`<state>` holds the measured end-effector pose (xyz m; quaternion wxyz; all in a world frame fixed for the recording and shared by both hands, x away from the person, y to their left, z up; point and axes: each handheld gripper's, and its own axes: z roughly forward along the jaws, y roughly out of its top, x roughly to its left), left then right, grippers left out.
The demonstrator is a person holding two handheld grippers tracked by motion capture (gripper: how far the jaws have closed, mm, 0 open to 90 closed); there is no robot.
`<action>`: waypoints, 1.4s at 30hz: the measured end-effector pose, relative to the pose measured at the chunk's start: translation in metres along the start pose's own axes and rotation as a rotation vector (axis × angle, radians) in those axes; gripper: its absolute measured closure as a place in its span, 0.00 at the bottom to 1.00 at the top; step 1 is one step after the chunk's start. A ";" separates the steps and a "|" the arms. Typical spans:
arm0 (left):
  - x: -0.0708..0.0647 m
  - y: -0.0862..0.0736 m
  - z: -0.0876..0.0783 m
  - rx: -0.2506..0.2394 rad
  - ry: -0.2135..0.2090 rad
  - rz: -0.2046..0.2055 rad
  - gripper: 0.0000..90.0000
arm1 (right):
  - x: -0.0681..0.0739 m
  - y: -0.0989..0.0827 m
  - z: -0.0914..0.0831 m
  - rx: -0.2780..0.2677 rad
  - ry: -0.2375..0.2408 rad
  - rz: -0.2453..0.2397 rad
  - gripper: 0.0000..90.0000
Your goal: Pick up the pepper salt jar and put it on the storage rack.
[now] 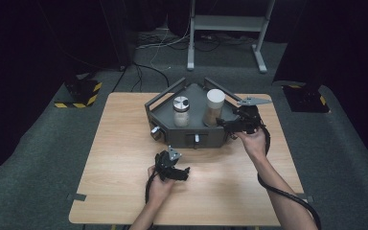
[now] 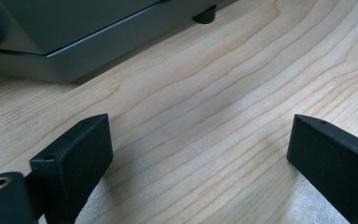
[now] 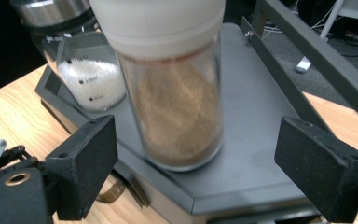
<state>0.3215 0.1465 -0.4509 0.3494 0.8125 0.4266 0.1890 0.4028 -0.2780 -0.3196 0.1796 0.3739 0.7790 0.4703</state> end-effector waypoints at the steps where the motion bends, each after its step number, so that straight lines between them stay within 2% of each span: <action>1: 0.000 0.000 0.000 0.000 0.000 0.000 0.07 | 0.000 -0.001 -0.001 0.001 0.000 0.001 0.14; 9: 0.000 0.000 0.000 0.000 0.000 0.000 0.07 | -0.002 -0.015 -0.005 0.014 -0.007 0.002 0.14; 16: 0.000 0.000 0.000 0.000 0.000 0.000 0.07 | 0.001 -0.033 -0.010 0.012 -0.048 0.022 0.14; 26: 0.000 0.000 0.000 0.000 0.000 0.001 0.07 | 0.006 -0.055 -0.011 0.035 -0.062 0.018 0.14; 42: 0.000 0.000 0.000 0.001 0.001 0.004 0.07 | 0.007 -0.093 -0.008 0.087 -0.090 0.078 0.15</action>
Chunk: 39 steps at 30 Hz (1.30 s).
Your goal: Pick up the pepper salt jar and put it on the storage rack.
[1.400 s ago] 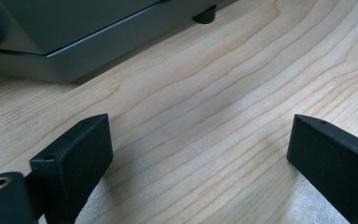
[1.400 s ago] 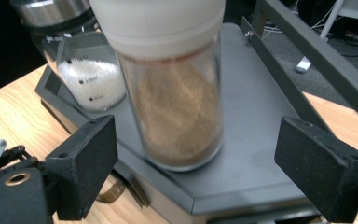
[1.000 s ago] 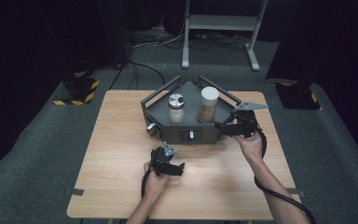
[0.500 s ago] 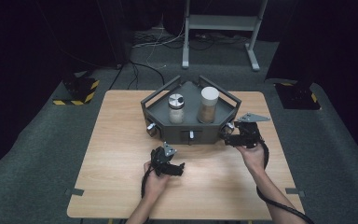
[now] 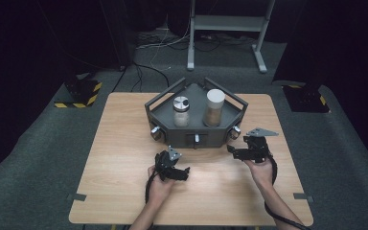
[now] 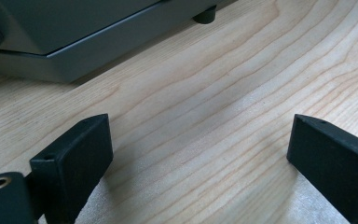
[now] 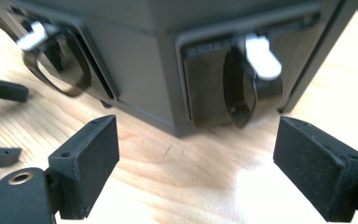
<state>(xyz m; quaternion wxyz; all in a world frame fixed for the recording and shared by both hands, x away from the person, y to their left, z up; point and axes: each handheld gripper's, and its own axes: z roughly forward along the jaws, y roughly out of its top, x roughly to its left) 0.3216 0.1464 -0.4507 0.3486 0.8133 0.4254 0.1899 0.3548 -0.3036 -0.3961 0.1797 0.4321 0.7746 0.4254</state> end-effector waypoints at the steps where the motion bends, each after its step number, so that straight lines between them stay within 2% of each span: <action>1: 0.000 0.000 0.000 -0.001 -0.001 -0.002 0.07 | 0.000 -0.002 0.001 0.003 -0.002 0.003 0.15; 6: 0.000 0.000 0.000 -0.001 -0.001 -0.003 0.07 | 0.002 -0.012 0.007 0.018 0.000 0.021 0.16; 20: 0.000 0.000 0.000 0.000 0.000 0.000 0.07 | 0.022 -0.028 0.021 0.075 -0.003 -0.039 0.16; 26: 0.000 0.000 0.000 -0.001 -0.001 -0.003 0.07 | 0.024 -0.035 0.025 0.077 0.007 -0.026 0.15; 32: 0.000 0.000 0.000 -0.001 0.000 -0.001 0.07 | 0.032 -0.040 0.030 0.096 0.003 -0.052 0.15; 39: 0.000 0.000 0.000 -0.001 -0.001 -0.003 0.07 | 0.035 -0.042 0.034 0.104 0.003 -0.049 0.15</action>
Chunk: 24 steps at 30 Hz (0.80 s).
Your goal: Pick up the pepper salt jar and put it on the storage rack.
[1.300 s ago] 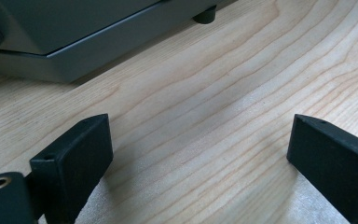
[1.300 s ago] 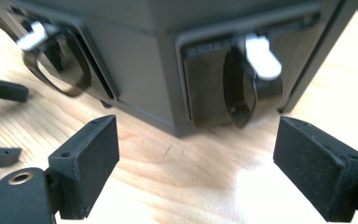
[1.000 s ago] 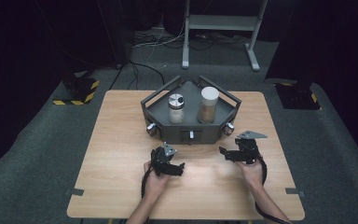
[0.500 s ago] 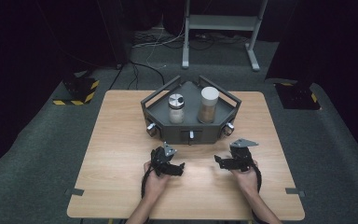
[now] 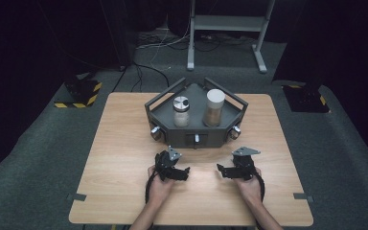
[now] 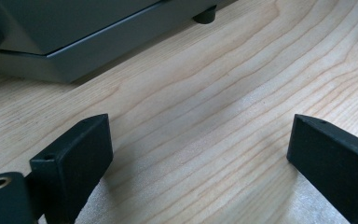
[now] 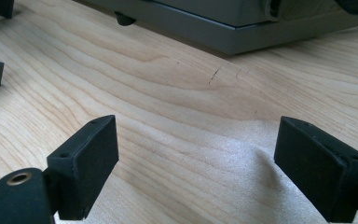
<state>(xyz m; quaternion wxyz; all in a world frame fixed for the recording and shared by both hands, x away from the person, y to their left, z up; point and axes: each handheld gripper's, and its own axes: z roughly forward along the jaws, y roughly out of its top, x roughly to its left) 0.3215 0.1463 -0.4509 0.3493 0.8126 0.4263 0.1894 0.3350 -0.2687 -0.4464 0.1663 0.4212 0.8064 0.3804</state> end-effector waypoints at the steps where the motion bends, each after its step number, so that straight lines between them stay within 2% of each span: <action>1: 0.000 0.000 0.000 0.000 0.001 0.002 0.07 | 0.001 0.000 0.001 0.002 -0.001 -0.002 0.14; 7: 0.000 0.000 0.000 0.000 0.000 0.002 0.07 | 0.009 0.000 0.005 0.015 -0.017 -0.021 0.13; 10: 0.000 0.000 0.000 0.000 0.001 0.002 0.07 | 0.016 0.001 0.008 0.024 -0.040 -0.055 0.12; 24: 0.000 0.000 0.000 -0.001 0.003 -0.006 0.08 | 0.016 0.001 0.008 0.024 -0.042 -0.053 0.11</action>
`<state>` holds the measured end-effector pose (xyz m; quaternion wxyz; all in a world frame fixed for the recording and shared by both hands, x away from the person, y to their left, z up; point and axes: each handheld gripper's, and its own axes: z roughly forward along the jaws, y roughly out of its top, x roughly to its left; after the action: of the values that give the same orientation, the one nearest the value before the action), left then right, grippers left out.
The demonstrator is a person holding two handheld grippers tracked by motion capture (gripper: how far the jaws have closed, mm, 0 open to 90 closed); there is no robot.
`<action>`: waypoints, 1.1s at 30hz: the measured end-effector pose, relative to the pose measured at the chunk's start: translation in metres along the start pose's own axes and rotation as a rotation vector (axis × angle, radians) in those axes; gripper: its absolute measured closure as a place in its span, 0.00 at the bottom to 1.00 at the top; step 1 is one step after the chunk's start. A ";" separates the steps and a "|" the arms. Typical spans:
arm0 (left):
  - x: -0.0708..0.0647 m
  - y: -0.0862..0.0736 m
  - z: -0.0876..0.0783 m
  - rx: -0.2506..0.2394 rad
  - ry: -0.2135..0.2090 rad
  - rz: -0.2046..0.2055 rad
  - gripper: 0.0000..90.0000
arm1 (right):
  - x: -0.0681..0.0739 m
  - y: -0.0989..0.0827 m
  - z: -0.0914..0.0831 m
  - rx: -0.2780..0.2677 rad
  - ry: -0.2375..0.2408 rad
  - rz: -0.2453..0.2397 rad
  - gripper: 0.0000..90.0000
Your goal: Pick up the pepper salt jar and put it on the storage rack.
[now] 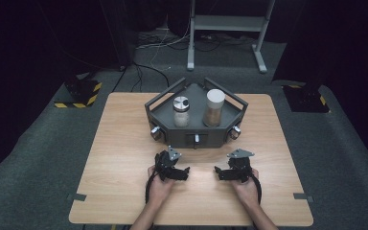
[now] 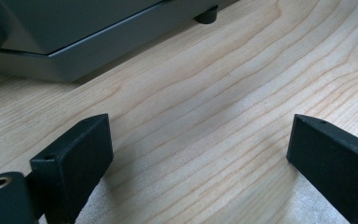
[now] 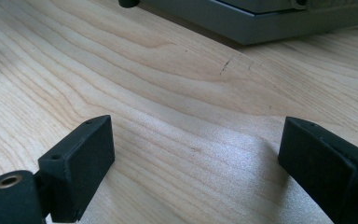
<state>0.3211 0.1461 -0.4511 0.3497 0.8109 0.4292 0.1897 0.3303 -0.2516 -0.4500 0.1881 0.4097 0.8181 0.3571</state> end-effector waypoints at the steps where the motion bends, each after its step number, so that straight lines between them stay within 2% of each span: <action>1: 0.000 0.000 0.000 0.000 0.000 0.000 0.07 | 0.000 0.000 0.000 0.000 0.000 -0.001 0.11; 33: 0.000 0.000 0.000 0.002 0.000 0.002 0.07 | 0.001 0.000 0.000 0.001 -0.008 0.006 0.10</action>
<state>0.3212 0.1461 -0.4509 0.3487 0.8116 0.4285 0.1898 0.3302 -0.2510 -0.4501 0.1901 0.4134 0.8163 0.3559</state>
